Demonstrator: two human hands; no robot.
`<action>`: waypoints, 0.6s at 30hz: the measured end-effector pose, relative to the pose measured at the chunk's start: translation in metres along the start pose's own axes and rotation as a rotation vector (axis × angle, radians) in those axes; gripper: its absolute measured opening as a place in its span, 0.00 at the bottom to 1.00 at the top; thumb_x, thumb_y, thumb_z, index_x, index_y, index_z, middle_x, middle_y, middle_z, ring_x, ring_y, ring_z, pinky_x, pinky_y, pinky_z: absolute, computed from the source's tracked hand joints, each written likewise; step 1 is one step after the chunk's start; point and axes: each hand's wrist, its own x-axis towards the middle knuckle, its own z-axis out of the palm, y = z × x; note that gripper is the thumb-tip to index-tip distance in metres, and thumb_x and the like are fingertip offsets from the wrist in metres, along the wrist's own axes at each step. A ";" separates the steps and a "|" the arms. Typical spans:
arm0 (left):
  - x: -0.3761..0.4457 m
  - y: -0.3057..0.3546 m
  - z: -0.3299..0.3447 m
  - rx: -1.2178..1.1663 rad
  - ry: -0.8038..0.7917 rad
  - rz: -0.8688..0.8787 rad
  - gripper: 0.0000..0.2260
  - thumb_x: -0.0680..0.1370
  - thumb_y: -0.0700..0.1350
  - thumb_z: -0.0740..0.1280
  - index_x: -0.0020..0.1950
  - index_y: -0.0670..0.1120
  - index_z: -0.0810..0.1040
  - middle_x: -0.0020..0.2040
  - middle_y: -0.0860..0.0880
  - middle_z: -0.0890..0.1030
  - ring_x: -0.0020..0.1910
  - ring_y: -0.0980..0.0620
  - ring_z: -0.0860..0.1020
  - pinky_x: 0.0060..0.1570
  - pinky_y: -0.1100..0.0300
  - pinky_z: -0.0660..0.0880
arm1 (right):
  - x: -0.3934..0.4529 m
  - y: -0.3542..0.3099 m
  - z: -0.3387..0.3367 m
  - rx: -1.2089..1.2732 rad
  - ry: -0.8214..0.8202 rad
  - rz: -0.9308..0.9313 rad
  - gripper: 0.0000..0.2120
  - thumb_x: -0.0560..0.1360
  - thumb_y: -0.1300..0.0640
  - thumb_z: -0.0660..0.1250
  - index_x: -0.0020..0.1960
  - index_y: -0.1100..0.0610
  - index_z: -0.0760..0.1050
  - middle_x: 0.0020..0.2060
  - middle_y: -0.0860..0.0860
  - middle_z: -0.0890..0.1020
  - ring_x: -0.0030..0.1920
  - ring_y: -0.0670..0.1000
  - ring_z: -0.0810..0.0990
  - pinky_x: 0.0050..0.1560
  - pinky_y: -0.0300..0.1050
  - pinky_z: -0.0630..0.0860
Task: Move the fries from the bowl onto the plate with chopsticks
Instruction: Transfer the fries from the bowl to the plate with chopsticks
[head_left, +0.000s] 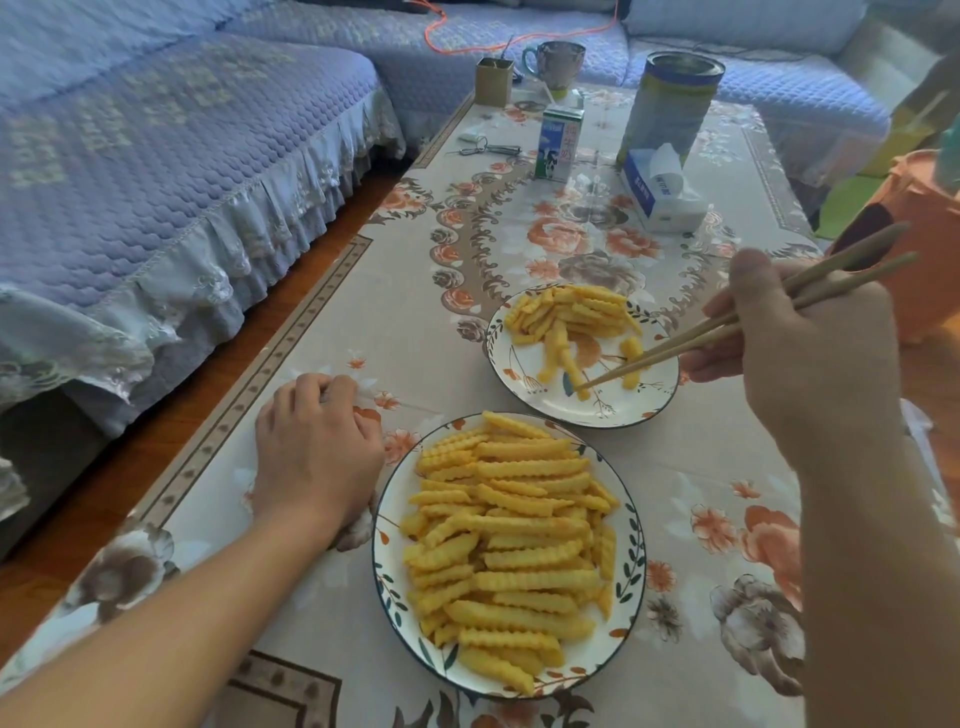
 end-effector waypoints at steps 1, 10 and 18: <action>0.000 0.000 0.000 0.000 0.000 0.000 0.12 0.76 0.43 0.64 0.58 0.44 0.78 0.57 0.41 0.77 0.57 0.40 0.73 0.58 0.42 0.70 | -0.001 -0.002 -0.001 0.004 -0.018 0.001 0.19 0.84 0.49 0.63 0.39 0.58 0.79 0.28 0.54 0.83 0.27 0.57 0.84 0.31 0.51 0.84; 0.000 0.000 0.000 0.001 0.009 0.006 0.12 0.76 0.43 0.64 0.58 0.44 0.78 0.57 0.42 0.77 0.57 0.40 0.73 0.59 0.42 0.70 | -0.002 -0.010 -0.005 0.186 -0.103 0.037 0.20 0.85 0.52 0.62 0.38 0.61 0.78 0.26 0.58 0.82 0.25 0.58 0.82 0.27 0.49 0.82; 0.001 -0.001 0.002 -0.004 0.033 0.011 0.12 0.76 0.42 0.64 0.58 0.44 0.79 0.56 0.41 0.77 0.56 0.39 0.73 0.58 0.41 0.71 | -0.003 -0.006 0.002 0.161 -0.252 0.038 0.18 0.84 0.54 0.64 0.39 0.62 0.79 0.24 0.57 0.79 0.23 0.57 0.80 0.25 0.47 0.80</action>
